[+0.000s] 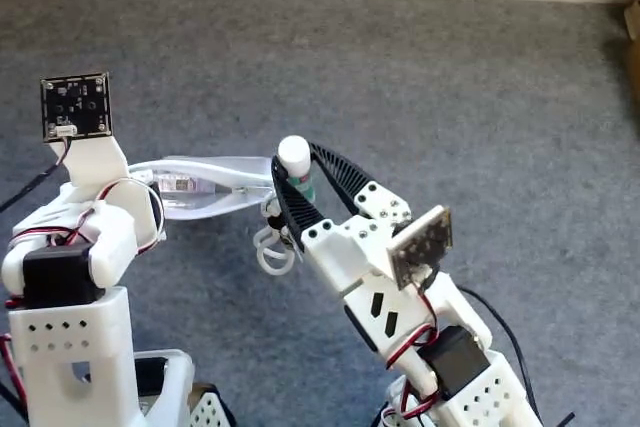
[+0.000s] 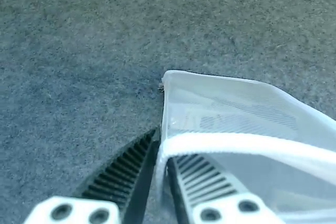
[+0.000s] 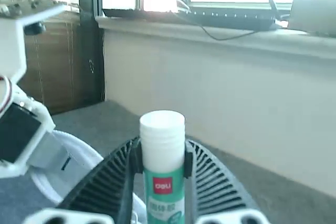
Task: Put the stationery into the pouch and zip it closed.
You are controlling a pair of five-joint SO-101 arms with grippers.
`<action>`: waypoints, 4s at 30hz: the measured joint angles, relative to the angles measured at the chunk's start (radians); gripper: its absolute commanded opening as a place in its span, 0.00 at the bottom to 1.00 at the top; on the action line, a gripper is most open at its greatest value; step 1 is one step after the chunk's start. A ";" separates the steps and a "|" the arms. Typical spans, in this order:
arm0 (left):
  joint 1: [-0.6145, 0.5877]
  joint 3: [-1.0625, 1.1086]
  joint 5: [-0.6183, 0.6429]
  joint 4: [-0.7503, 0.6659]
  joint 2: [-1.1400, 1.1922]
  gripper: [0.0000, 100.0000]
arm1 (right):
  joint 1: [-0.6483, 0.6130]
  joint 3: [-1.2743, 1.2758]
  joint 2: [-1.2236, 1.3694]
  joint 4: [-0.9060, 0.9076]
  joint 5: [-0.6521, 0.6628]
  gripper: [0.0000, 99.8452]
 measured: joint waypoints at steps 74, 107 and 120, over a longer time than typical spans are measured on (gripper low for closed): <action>-0.025 0.008 0.000 0.000 0.000 0.01 | -0.308 0.150 0.574 -1.155 0.000 0.02; -0.028 0.009 0.000 0.000 0.009 0.01 | -0.273 0.224 0.806 -1.261 0.083 0.16; -0.032 0.044 0.000 -0.025 0.000 0.01 | -0.295 0.344 0.563 -1.234 0.083 0.16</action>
